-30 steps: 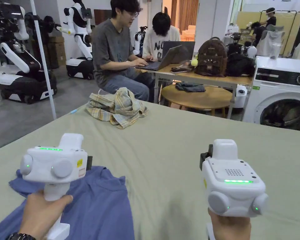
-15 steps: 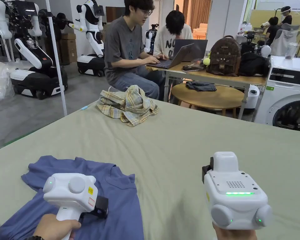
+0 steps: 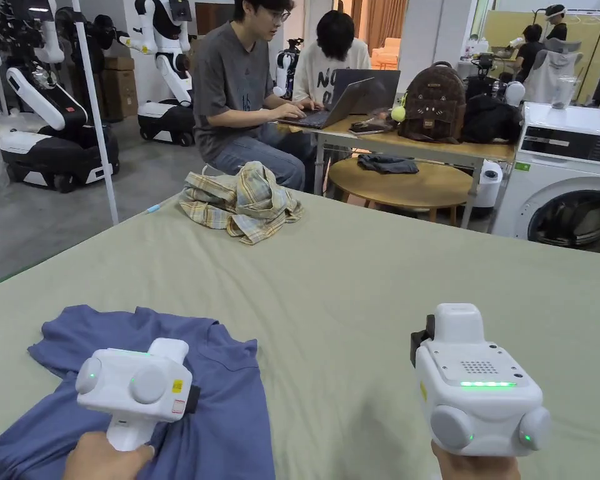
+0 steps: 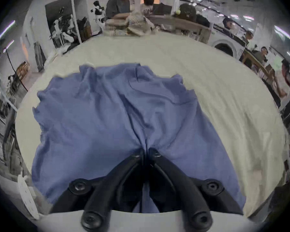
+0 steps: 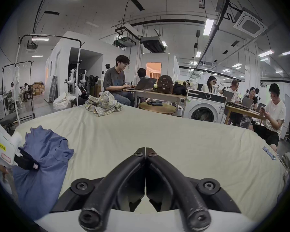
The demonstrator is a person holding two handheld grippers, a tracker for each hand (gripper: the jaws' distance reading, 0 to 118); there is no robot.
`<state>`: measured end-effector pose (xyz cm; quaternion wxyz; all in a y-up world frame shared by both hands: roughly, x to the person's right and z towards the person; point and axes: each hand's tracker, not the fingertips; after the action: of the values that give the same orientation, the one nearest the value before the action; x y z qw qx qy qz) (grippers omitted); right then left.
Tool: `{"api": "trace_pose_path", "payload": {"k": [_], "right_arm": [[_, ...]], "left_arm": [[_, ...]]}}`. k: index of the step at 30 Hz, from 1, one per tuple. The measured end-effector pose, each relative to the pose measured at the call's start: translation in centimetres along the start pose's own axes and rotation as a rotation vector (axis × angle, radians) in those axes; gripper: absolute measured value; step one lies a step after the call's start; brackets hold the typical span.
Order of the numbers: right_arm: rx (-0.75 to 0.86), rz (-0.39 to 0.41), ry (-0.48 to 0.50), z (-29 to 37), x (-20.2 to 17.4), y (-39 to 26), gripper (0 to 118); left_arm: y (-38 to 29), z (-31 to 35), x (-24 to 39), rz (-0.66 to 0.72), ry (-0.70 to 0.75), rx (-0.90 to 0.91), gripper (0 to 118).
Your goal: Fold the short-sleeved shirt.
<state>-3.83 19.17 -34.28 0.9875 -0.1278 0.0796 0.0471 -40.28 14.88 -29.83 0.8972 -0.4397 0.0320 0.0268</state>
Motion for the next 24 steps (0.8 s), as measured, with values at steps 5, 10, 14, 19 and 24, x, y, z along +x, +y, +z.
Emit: {"api": "trace_pose_path", "payload": {"k": [5, 10, 14, 19, 24], "right_arm": [[0.013, -0.05, -0.034, 0.8, 2.2, 0.5, 0], [0.034, -0.069, -0.085, 1.9, 4.9, 1.1, 0], [0.052, -0.07, -0.125, 2.9, 7.3, 1.8, 0], [0.073, -0.077, -0.19, 4.7, 10.8, 2.3, 0], [0.086, -0.085, -0.272, 7.0, 14.9, 2.1, 0]], "left_arm": [[3.1, 2.9, -0.8, 0.093, -0.102, 0.151, 0], [7.2, 7.4, 1.8, 0.104, -0.178, 0.308, 0], [10.8, 9.6, 5.8, 0.034, -0.236, 0.364, 0], [13.8, 10.8, 12.7, -0.03, -0.349, 0.409, 0], [16.1, 11.4, 21.4, -0.14, -0.494, 0.444, 0]]}}
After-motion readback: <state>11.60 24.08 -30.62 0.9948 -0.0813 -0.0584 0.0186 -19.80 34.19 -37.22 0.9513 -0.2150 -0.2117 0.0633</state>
